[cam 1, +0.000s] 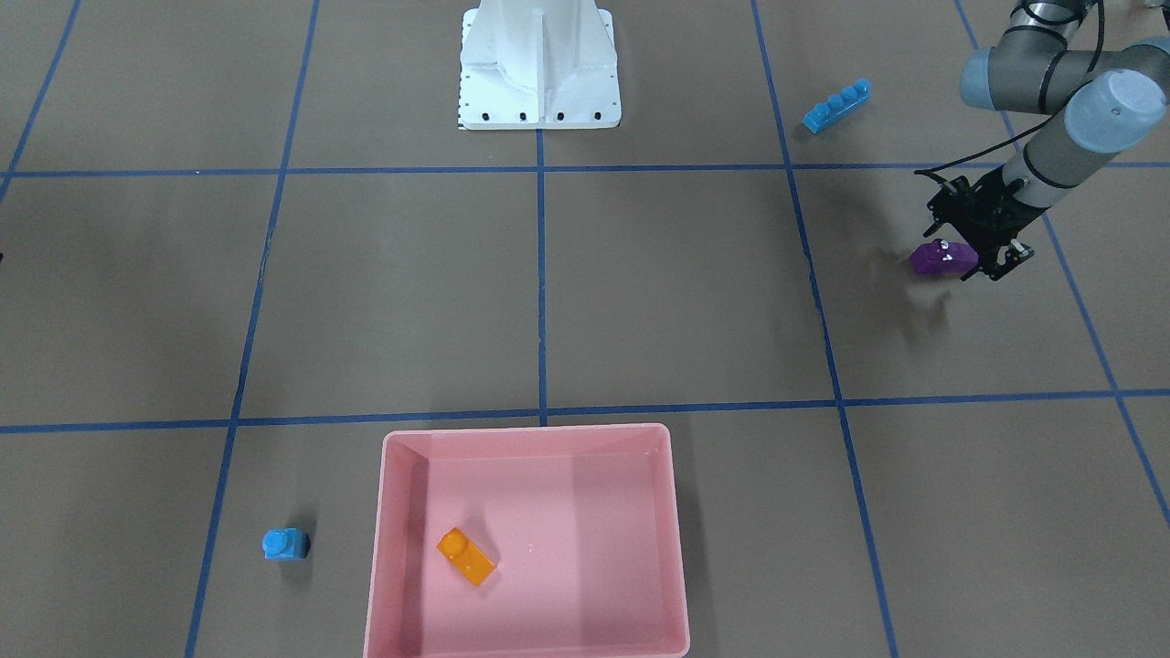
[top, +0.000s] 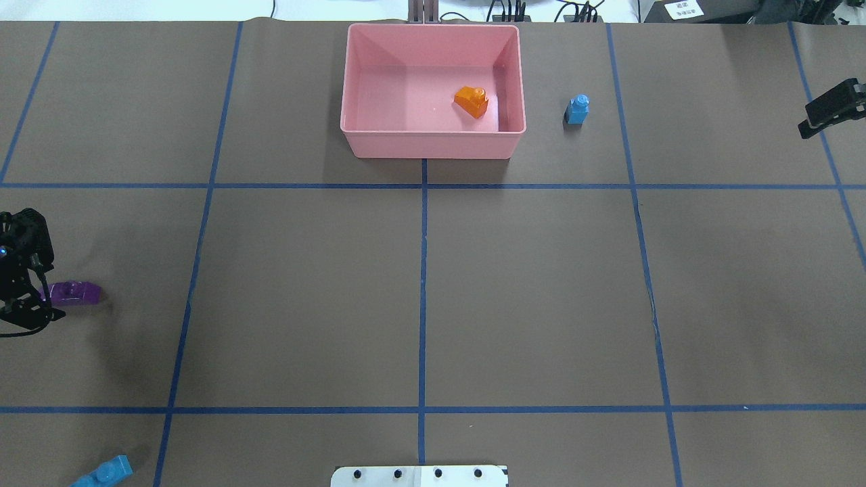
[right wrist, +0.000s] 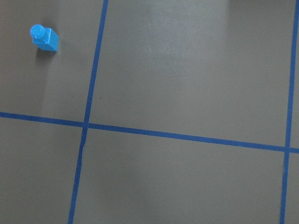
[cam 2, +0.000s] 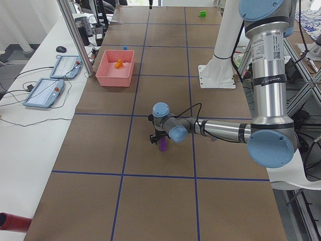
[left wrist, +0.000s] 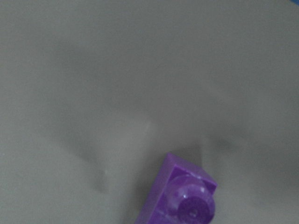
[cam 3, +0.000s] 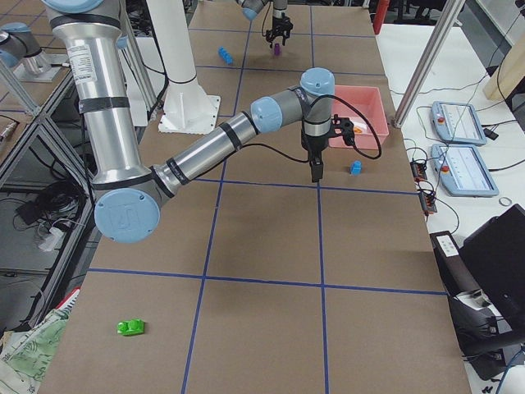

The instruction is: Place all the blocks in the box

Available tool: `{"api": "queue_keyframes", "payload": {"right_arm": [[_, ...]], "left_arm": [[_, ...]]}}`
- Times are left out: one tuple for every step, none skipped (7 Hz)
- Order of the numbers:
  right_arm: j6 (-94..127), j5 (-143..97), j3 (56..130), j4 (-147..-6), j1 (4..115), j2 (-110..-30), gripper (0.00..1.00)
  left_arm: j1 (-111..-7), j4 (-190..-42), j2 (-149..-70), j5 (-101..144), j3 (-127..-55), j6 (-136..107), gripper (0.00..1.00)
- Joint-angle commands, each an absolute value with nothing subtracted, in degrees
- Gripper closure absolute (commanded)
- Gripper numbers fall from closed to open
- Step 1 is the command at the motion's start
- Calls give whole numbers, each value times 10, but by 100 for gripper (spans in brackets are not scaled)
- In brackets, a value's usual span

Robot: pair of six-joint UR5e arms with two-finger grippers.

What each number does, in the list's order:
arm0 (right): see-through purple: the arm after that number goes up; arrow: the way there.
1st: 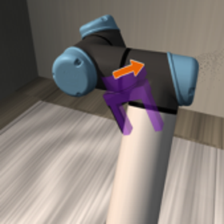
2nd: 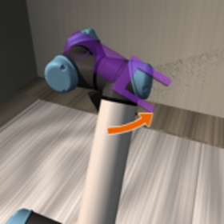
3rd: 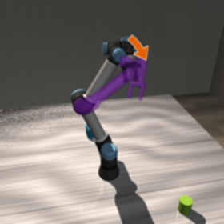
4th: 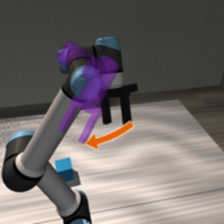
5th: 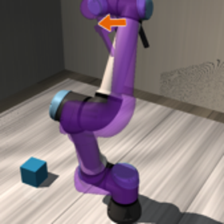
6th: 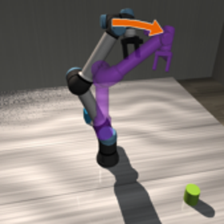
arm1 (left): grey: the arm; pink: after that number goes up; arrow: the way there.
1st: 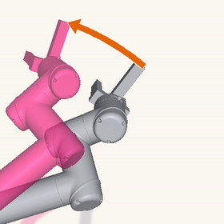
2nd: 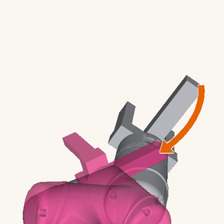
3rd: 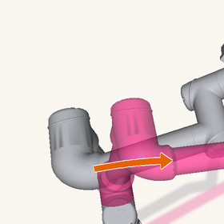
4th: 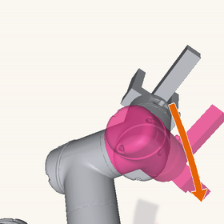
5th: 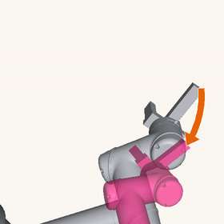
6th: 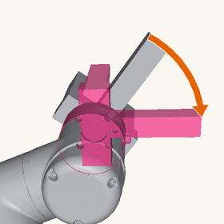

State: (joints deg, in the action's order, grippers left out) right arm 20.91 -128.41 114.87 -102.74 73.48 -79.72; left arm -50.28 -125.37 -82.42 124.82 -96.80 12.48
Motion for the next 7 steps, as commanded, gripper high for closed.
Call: {"api": "queue_keyframes", "payload": {"right_arm": [[209,-1284,1150,-1027,735,-797,0],[209,-1284,1150,-1027,735,-797,0],[209,-1283,1148,-1027,735,-796,0],[208,-1283,1145,-1027,735,-795,0],[207,-1279,1137,-1026,734,-793,0],[207,-1280,1121,-1022,734,-788,0],[201,-1280,1095,-1015,733,-779,0]], "left_arm": [[-502,-1254,-829,1252,-967,125,100],[-503,-1255,-828,1256,-969,125,100],[-503,-1253,-830,1257,-987,124,100],[-504,-1250,-831,1252,-1023,113,100],[-514,-1248,-831,1252,-1053,56,100],[-526,-1248,-845,1254,-1062,-38,100],[-529,-1247,-872,1255,-1062,-139,100]]}}
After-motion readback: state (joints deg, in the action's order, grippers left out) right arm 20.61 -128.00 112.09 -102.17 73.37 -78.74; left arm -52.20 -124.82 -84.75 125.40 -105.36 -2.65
